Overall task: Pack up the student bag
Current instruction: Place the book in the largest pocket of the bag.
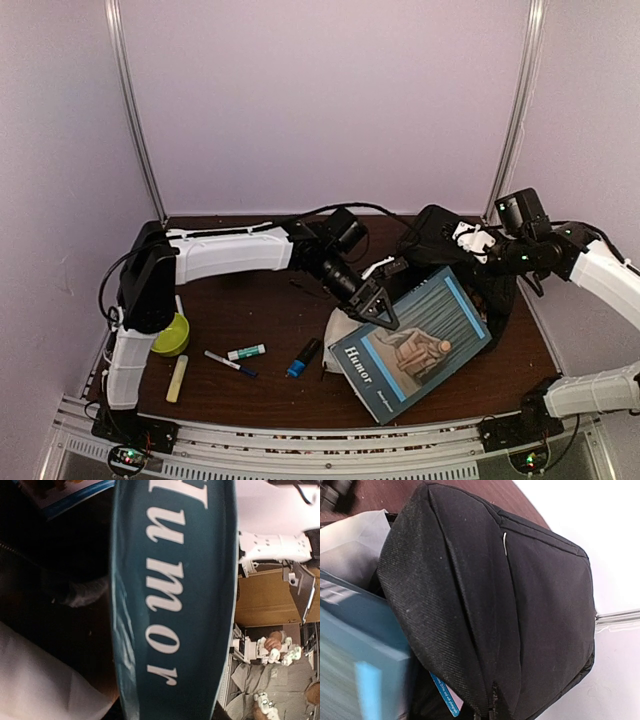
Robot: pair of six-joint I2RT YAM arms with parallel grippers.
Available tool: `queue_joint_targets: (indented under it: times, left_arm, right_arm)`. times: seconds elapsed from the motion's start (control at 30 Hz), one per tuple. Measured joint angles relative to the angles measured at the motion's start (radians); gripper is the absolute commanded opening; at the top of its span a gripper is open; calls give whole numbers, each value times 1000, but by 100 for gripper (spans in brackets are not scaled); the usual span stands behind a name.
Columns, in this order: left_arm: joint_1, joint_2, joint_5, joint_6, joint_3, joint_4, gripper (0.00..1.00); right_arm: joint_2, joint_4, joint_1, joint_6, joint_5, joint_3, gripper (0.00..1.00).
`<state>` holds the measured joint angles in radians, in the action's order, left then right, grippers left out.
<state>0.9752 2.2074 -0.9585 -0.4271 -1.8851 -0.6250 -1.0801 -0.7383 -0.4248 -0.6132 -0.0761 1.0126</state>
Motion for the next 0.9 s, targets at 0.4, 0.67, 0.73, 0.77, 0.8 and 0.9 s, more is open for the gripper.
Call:
queue_joint_targets:
  times: [0.4, 0.67, 0.73, 0.77, 0.8, 0.9]
  left_arm:
    - [-1, 162, 30, -321, -60, 206, 18]
    - [-37, 224, 137, -576, -115, 396, 30]
    - [-39, 259, 157, -626, -160, 431, 42]
    - [-39, 278, 168, -644, -184, 446, 48]
    - [-39, 292, 180, -655, -200, 456, 52]
    - [-39, 310, 225, -686, -214, 476, 66]
  right_arm:
    - [97, -37, 5, -49, -124, -35, 0]
    - [120, -89, -10, -125, -262, -75, 0]
    - [117, -89, -12, -141, -268, -89, 0]
    - [113, -92, -13, -146, -270, -91, 0]
    - [106, -94, -14, -153, -272, -93, 0]
    - [79, -98, -17, -181, -282, -95, 0]
